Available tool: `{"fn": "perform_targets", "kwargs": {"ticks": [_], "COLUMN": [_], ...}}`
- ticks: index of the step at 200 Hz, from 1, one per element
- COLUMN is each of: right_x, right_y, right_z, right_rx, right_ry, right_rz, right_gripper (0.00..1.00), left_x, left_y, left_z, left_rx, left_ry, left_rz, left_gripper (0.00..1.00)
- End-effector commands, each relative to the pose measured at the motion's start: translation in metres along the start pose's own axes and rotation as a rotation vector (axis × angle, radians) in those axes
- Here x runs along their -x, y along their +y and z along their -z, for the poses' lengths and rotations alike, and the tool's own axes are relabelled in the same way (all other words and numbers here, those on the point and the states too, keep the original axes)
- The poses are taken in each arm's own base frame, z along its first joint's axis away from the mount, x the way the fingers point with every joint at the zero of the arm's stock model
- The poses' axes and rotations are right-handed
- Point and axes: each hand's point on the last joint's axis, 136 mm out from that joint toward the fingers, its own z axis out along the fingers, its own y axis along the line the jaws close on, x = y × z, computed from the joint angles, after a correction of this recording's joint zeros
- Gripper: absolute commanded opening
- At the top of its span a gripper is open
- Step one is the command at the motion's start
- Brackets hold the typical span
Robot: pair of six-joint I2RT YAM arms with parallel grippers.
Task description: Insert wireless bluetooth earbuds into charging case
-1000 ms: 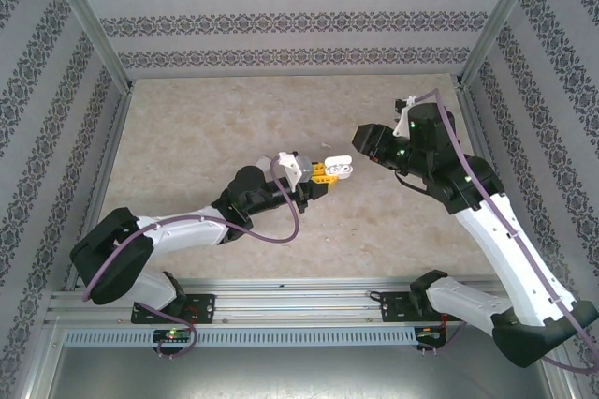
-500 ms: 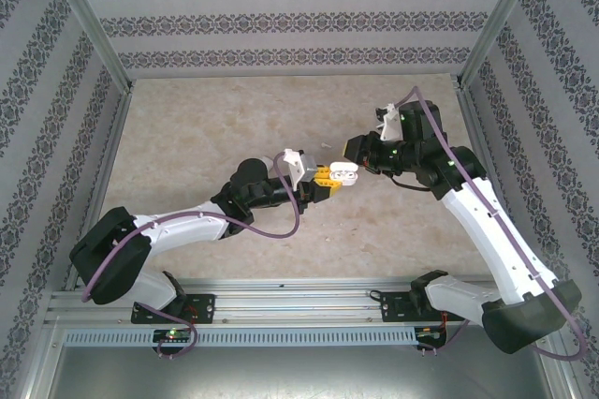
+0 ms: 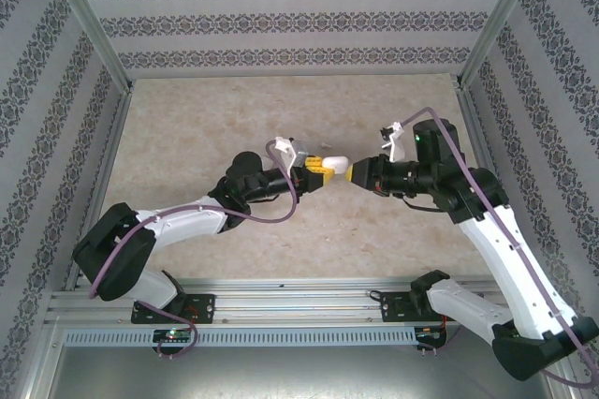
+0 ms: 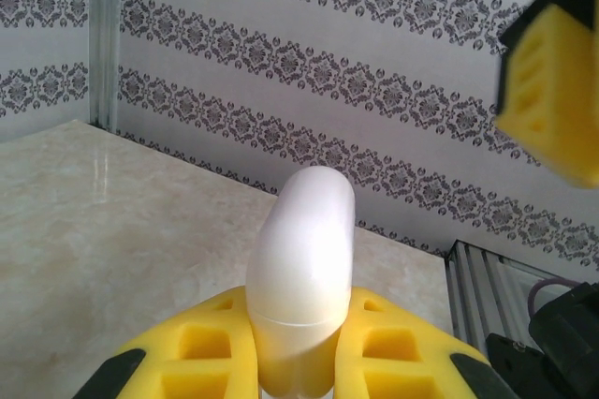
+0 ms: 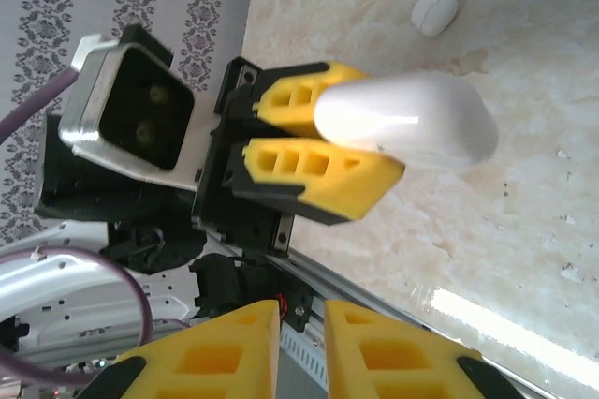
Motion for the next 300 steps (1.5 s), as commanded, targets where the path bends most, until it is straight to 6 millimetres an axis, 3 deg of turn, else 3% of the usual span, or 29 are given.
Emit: {"fn": "perform_targets", "kwargs": {"ticks": [1, 35, 67, 112, 141, 182, 208, 228, 264, 300], "right_x": [-0.004, 0.002, 0.012, 0.03, 0.037, 0.038, 0.039, 0.04, 0.041, 0.043], "right_y": [-0.008, -0.029, -0.044, -0.052, -0.056, -0.063, -0.055, -0.053, -0.065, -0.075], "right_z": [0.005, 0.005, -0.011, -0.055, -0.101, -0.185, -0.238, -0.267, -0.297, -0.3], "right_rx": [-0.04, -0.149, -0.18, -0.26, -0.331, -0.412, -0.383, -0.381, -0.406, -0.432], "right_ry": [-0.014, -0.05, -0.076, -0.029, 0.031, 0.132, 0.194, 0.251, 0.295, 0.304], "right_rz": [0.004, 0.003, -0.031, 0.013, 0.075, 0.123, 0.13, 0.148, 0.179, 0.181], "right_gripper": [0.21, 0.23, 0.23, 0.28, 0.3, 0.33, 0.33, 0.37, 0.39, 0.41], "left_x": [0.018, 0.012, -0.001, -0.036, -0.053, -0.078, -0.1, -0.122, -0.147, -0.163], "left_y": [0.009, 0.048, 0.103, 0.178, 0.206, 0.23, 0.245, 0.254, 0.257, 0.259], "left_z": [0.002, 0.023, 0.069, 0.159, 0.194, 0.206, 0.206, 0.212, 0.214, 0.224], "left_rx": [0.028, 0.174, 0.401, 0.725, 0.781, 0.766, 0.765, 0.788, 0.792, 0.845], "left_ry": [-0.063, -0.01, 0.077, 0.173, 0.191, 0.233, 0.265, 0.301, 0.363, 0.47], "left_rz": [0.016, 0.133, 0.277, 0.465, 0.637, 0.798, 0.87, 0.944, 1.001, 1.014], "left_gripper": [0.0, 0.0, 0.0, 0.0, 0.0, 0.0, 0.0, 0.01, 0.06, 0.23]}}
